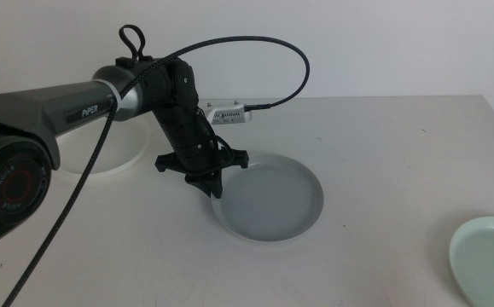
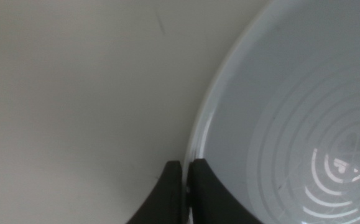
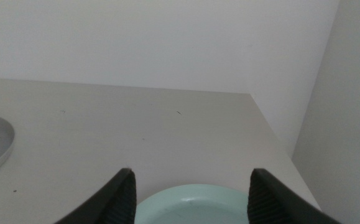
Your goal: Stack the three bowls on top of each other.
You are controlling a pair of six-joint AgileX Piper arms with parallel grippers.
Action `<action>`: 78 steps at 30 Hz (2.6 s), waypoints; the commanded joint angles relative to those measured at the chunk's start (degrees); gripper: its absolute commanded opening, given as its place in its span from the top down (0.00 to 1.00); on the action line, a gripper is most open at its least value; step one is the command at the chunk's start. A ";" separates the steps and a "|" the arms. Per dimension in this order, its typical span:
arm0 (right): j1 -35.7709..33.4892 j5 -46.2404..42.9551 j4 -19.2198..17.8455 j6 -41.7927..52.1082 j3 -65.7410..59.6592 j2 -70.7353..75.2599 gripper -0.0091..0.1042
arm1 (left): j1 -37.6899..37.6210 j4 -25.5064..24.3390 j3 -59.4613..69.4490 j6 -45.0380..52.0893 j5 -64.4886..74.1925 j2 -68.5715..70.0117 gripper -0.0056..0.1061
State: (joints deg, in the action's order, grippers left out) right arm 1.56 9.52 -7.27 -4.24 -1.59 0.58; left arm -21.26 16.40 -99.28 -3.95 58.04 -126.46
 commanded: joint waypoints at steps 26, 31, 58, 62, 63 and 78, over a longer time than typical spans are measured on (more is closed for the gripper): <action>-0.09 -4.68 -0.81 0.29 0.32 1.53 0.51 | 0.64 -9.01 -10.43 -0.50 17.05 15.38 0.01; -0.09 -4.68 -0.81 0.29 0.32 1.53 0.51 | 0.81 -15.24 -10.43 -2.98 17.05 22.25 0.01; -0.09 -4.68 -0.81 0.29 0.32 1.53 0.51 | 26.81 -8.44 -10.49 3.08 17.04 36.08 0.01; -0.09 -4.68 -0.81 0.29 0.32 1.53 0.51 | 31.42 -7.27 -10.49 5.48 17.04 33.60 0.01; -0.09 -4.68 -0.81 0.29 0.32 1.53 0.51 | 32.41 -6.79 -10.49 6.40 16.89 32.92 0.01; -0.09 -4.68 -0.81 0.29 0.32 1.53 0.51 | 39.29 0.87 -10.49 16.07 7.97 16.57 0.01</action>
State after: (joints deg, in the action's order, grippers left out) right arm 1.56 9.52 -7.27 -4.24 -1.59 0.58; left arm 17.95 15.12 -107.96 11.62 69.21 -111.37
